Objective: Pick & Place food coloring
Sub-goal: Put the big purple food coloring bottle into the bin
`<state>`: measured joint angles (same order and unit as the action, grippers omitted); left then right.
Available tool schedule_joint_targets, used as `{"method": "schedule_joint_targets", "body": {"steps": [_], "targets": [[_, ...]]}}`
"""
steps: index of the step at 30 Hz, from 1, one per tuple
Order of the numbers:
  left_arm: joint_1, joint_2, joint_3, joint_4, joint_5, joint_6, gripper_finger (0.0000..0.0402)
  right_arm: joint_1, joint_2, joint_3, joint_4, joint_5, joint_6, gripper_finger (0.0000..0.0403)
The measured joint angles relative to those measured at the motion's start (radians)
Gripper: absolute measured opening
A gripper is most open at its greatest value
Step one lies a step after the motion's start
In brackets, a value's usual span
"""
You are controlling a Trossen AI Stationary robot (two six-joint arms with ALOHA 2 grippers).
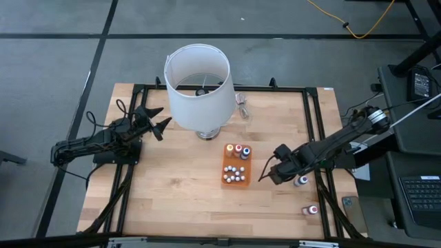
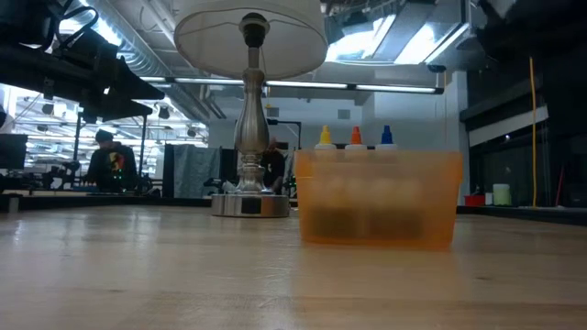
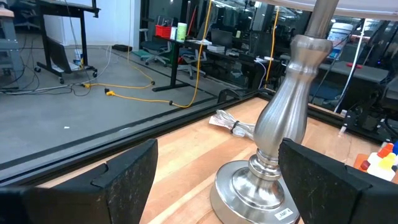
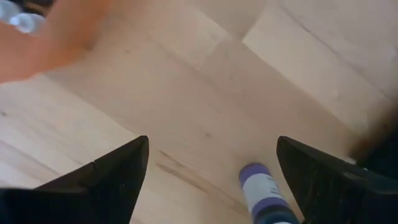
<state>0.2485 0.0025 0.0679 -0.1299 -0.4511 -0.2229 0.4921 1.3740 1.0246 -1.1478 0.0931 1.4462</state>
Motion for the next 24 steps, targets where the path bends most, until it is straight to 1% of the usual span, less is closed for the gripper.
{"method": "schedule_joint_targets", "body": {"steps": [5,9,14,21,24], "targets": [[0.0,0.0,0.0,0.0,0.0,0.0,0.0322,0.02,-0.047,-0.06,-0.01,-0.045,0.042,0.0353],[0.0,0.0,0.0,0.0,0.0,0.0,0.0322,0.044,-0.082,-0.096,-0.027,-0.047,0.082,0.0353],[0.0,0.0,0.0,0.0,0.0,0.0,0.0322,0.073,-0.119,-0.139,-0.044,-0.107,0.115,0.0353],[0.0,0.0,0.0,0.0,0.0,0.0,0.0322,0.129,-0.149,-0.196,-0.031,-0.176,0.168,0.0353],[0.0,0.0,0.0,0.0,0.0,0.0,0.0322,0.157,-0.156,-0.214,-0.006,-0.182,0.195,0.0353]]}}
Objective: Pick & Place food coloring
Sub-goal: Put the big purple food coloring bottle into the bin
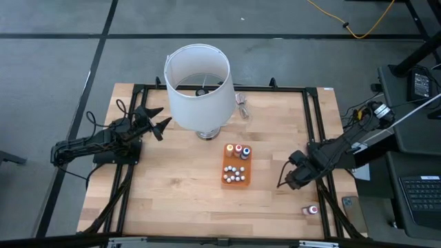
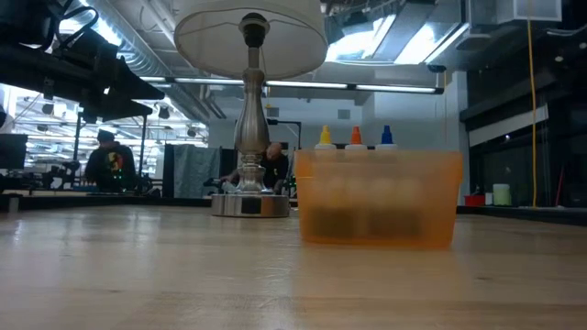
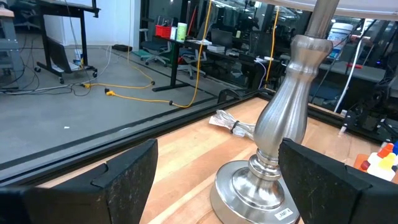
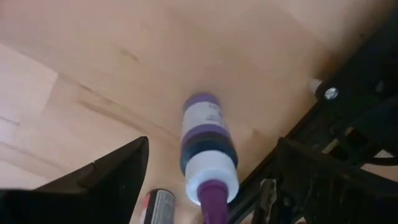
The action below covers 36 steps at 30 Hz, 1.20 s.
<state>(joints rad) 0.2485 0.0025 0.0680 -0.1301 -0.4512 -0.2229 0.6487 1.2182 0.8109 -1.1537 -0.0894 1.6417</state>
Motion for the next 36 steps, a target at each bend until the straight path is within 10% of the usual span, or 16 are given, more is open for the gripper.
{"method": "schedule_joint_targets", "body": {"steps": [10,30,36], "targets": [[0.0,0.0,0.0,0.0,0.0,0.0,0.0322,0.037,0.0,-0.029,0.072,-0.018,0.021,0.0342],[0.0,0.0,0.0,0.0,0.0,0.0,0.0322,0.037,-0.001,-0.022,0.078,-0.09,0.003,0.0132],[0.0,0.0,0.0,0.0,0.0,0.0,0.0322,0.032,0.015,0.046,0.024,-0.04,-0.078,0.0122]]}}
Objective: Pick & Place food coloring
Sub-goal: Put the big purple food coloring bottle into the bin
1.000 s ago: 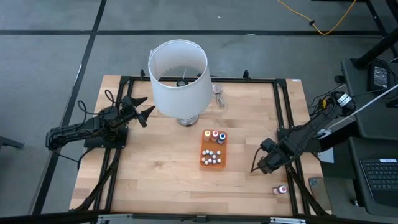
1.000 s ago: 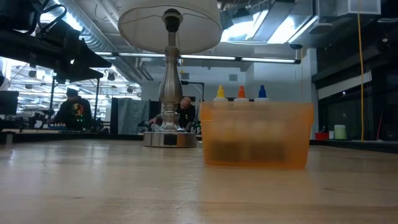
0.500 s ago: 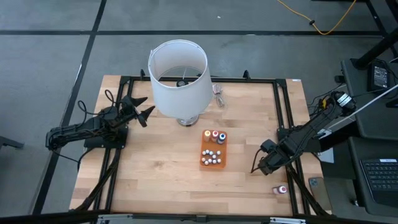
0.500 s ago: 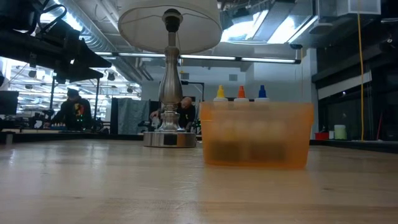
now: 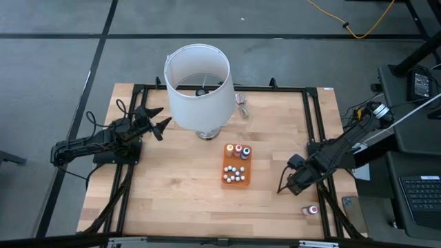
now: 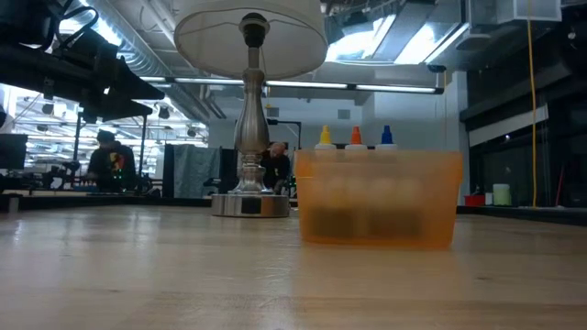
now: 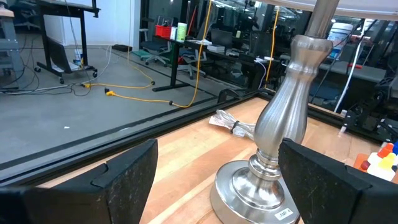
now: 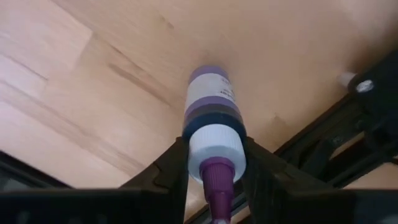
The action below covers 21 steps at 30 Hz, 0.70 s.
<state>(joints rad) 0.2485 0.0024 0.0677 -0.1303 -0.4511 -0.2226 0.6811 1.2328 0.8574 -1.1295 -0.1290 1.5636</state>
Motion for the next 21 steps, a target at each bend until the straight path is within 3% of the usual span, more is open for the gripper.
{"method": "schedule_joint_targets", "body": {"steps": [8,21], "targets": [[0.0,0.0,0.0,0.0,0.0,0.0,0.0322,-0.061,0.135,0.16,-0.112,-0.001,-0.247,0.0124],[0.0,0.0,0.0,0.0,0.0,0.0,0.0322,-0.204,0.407,0.538,-0.175,0.034,-0.639,0.0123]]}}
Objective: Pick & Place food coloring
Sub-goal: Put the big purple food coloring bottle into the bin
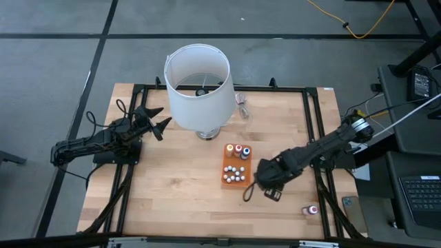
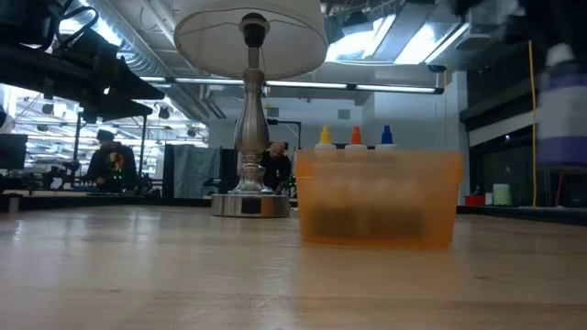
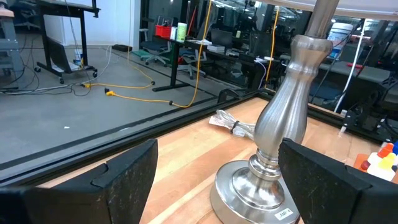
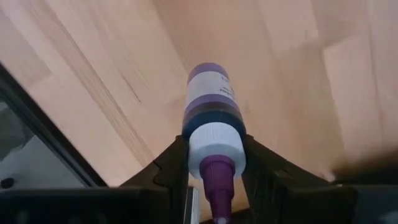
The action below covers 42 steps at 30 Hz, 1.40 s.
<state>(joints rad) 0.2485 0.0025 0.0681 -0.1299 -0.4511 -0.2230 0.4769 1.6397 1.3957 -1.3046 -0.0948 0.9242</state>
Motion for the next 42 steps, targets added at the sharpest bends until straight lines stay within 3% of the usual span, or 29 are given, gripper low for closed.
{"method": "schedule_joint_targets", "body": {"steps": [19,29,42], "targets": [[0.0,0.0,0.0,0.0,0.0,0.0,0.0322,-0.23,0.371,0.556,-0.184,0.05,-0.36,0.0123],[0.0,0.0,0.0,0.0,0.0,0.0,0.0322,-0.327,0.459,0.606,-0.182,0.076,-0.458,0.0123],[0.0,0.0,0.0,0.0,0.0,0.0,0.0322,-0.353,0.545,0.606,-0.106,0.102,-0.515,0.0123]]}}
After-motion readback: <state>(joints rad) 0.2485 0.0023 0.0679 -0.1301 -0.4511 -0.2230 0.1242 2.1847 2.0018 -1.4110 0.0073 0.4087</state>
